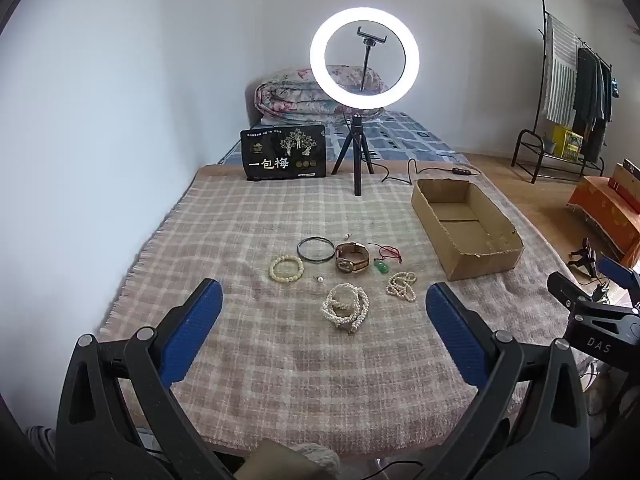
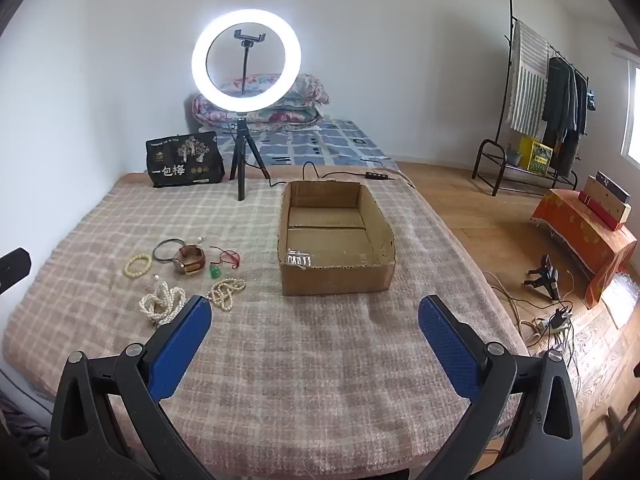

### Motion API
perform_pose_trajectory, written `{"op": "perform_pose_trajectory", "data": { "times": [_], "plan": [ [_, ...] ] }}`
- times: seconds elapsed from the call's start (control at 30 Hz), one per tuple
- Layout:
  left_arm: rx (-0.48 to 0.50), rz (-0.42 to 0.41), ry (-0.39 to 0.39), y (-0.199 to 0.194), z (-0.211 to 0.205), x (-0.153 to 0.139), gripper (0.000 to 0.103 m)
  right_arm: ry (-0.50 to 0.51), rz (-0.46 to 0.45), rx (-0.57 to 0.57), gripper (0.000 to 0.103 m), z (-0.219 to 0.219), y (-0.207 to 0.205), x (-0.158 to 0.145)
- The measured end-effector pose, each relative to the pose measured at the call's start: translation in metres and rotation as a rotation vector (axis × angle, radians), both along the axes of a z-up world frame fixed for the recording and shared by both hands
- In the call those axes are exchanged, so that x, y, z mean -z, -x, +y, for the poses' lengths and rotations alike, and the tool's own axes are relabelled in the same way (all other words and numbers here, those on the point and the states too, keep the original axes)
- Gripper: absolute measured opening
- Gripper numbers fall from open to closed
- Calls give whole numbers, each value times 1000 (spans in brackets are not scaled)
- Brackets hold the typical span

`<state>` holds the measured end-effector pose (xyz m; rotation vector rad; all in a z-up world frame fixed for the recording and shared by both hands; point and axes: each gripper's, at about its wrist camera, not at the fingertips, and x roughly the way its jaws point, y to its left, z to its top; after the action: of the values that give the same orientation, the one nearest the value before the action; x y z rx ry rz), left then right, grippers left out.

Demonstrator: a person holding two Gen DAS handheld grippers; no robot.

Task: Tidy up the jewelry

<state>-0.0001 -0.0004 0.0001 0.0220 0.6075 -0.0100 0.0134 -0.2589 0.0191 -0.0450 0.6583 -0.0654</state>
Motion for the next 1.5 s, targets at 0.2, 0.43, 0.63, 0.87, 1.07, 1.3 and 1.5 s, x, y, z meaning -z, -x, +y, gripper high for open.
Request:
{"op": "perform_pose_trajectory", "data": {
  "times": [0.2,0.43,0.63,0.87,1.07,1.3,1.5],
  "plan": [
    [-8,-20,15,2,0,2,103,-15,-5,3,103,-2,0,2],
    [-17,-8,41,-5,11,-3,103,2,-3,1,103,2,-2,0],
    [-29,-22,36,-6,11,-6,103,-1,-9,2,103,0,-1,0],
    [-32,-32,33,-3,10,-8,103,-3,-15,3,103,-3,0,3],
    [-33,-31,35,-3,10,-7,103,4,-18,2,103,0,-1,-4],
    [-33,-29,37,-4,11,-8,103,4,-21,3,103,-1,-3,-4],
    [-33,-30,35,-5,11,-9,103,4,-20,2,103,0,-1,-3]
  ]
}}
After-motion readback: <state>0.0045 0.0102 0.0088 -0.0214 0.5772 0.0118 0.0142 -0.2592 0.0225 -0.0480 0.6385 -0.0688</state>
